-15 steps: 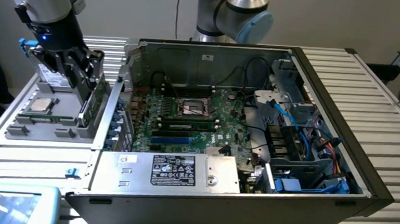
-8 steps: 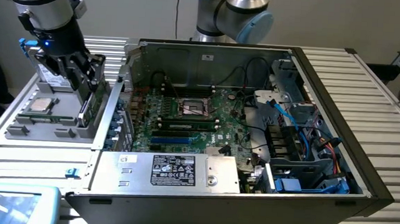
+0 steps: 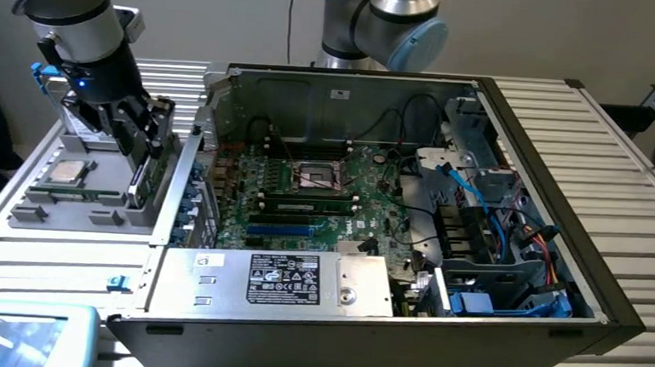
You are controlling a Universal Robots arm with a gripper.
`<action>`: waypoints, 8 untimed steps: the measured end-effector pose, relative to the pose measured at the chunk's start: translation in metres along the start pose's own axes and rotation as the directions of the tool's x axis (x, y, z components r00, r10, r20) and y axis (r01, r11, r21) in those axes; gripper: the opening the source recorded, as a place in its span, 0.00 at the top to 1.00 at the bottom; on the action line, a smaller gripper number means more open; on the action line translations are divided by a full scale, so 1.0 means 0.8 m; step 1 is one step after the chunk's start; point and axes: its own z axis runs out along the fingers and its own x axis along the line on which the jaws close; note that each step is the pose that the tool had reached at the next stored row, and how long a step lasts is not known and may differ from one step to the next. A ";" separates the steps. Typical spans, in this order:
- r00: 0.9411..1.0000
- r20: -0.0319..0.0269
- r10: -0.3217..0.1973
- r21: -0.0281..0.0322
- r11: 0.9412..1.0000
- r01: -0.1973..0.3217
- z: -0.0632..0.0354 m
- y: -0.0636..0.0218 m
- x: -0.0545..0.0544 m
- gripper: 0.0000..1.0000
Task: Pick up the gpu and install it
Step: 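Pick up the gpu and move the gpu toward the slot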
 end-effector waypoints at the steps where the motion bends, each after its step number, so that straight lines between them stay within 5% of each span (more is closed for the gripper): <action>1: 1.000 -0.003 0.000 0.000 1.000 0.000 0.001 0.000 0.000 0.51; 8: 1.000 -0.012 -0.011 0.002 1.000 0.011 0.011 -0.001 0.000 0.51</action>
